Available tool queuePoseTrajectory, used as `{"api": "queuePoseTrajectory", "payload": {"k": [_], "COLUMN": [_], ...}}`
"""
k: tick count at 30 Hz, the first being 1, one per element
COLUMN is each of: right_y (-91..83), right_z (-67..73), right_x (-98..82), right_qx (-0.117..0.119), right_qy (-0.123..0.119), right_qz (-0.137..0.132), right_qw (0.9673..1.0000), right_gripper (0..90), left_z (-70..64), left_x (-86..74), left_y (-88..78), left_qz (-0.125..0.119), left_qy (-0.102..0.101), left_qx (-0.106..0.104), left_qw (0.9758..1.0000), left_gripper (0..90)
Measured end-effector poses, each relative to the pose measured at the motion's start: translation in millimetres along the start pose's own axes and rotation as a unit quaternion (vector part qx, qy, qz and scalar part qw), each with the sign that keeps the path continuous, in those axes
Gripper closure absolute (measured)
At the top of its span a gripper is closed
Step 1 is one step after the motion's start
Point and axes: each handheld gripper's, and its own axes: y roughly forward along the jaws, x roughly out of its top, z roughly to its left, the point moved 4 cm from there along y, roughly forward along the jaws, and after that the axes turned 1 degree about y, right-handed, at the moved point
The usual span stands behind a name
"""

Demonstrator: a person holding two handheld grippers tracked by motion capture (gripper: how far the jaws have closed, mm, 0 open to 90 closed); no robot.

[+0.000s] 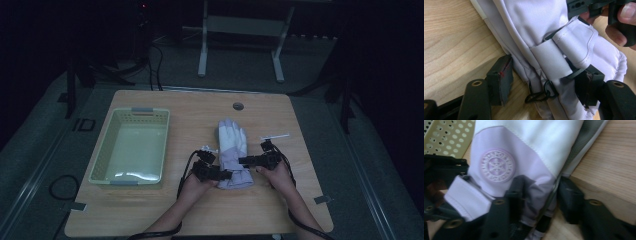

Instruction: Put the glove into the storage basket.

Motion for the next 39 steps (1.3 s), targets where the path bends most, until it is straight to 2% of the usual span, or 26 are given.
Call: {"api": "queuePoseTrajectory", "payload": {"k": [2,4,8,10,13,20,27,39], "right_y": [-0.5,-0.6,-0.8,-1.5,-4.7,-15.5,-25.3,-37.5], "right_z": [5.1,10.8,20.4,22.3,25.7,38.2,50.0,79.6], "right_x": [0.8,1.1,0.6,0.5,1.0,5.9,12.6,32.1], "right_qx": [-0.017,-0.036,-0.075,-0.082,-0.086,-0.103,-0.094,-0.095], "right_qy": [-0.015,-0.034,-0.063,-0.065,-0.066,-0.082,-0.087,-0.105], "right_qz": [0.001,0.002,-0.004,-0.006,-0.011,-0.032,-0.043,-0.062], "right_qw": [0.9997,0.9988,0.9952,0.9944,0.994,0.9908,0.9908,0.988], "right_gripper": [70.3,74.0,76.7,77.4,77.9,78.0,78.1,78.0], "left_z": [0.1,-2.0,-6.0,-7.8,-10.4,-14.5,-22.0,-26.1], "left_x": [0.2,0.8,3.3,4.7,6.6,14.7,23.2,36.9], "left_y": [-1.2,-2.7,-4.9,-5.8,-8.0,-16.9,-34.6,-68.8], "left_qz": [0.001,0.004,0.012,0.016,0.017,0.017,0.013,0.005], "left_qy": [0.0,0.011,0.025,0.026,0.03,0.036,0.051,0.062], "left_qx": [0.0,0.005,0.012,0.014,0.015,0.012,0.013,0.02], "left_qw": [1.0,0.9999,0.9995,0.9994,0.9993,0.9991,0.9985,0.9979], "left_gripper": [46.9,53.8,64.2,66.7,69.0,71.2,71.3,71.3]}}
